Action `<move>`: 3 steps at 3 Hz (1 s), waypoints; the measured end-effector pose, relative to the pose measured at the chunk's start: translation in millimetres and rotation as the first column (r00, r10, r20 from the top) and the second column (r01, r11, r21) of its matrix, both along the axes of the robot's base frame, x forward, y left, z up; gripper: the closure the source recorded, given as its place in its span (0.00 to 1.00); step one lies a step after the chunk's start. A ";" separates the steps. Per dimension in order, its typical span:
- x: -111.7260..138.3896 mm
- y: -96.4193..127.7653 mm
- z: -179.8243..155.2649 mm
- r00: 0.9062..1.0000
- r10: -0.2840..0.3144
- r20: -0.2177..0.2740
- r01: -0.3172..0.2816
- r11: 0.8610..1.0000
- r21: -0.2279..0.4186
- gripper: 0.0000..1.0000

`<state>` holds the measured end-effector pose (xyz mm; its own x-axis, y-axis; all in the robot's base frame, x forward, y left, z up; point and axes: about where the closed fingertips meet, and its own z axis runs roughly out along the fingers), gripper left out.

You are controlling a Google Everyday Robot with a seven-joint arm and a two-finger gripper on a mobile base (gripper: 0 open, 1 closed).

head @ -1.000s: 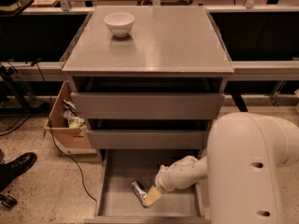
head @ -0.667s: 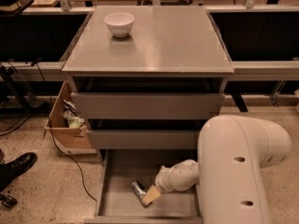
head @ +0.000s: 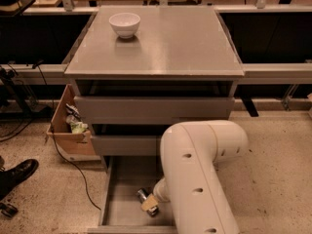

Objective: Pick redbull can from bottom drawer and place on counter

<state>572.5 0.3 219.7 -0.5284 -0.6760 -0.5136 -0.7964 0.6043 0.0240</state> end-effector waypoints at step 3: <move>11.2 37.7 -89.4 0.997 -0.048 -0.052 0.048 0.999 -0.003 0.00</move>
Offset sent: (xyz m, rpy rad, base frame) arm 0.0180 0.0423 -0.1086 -0.0050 0.0555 -0.0621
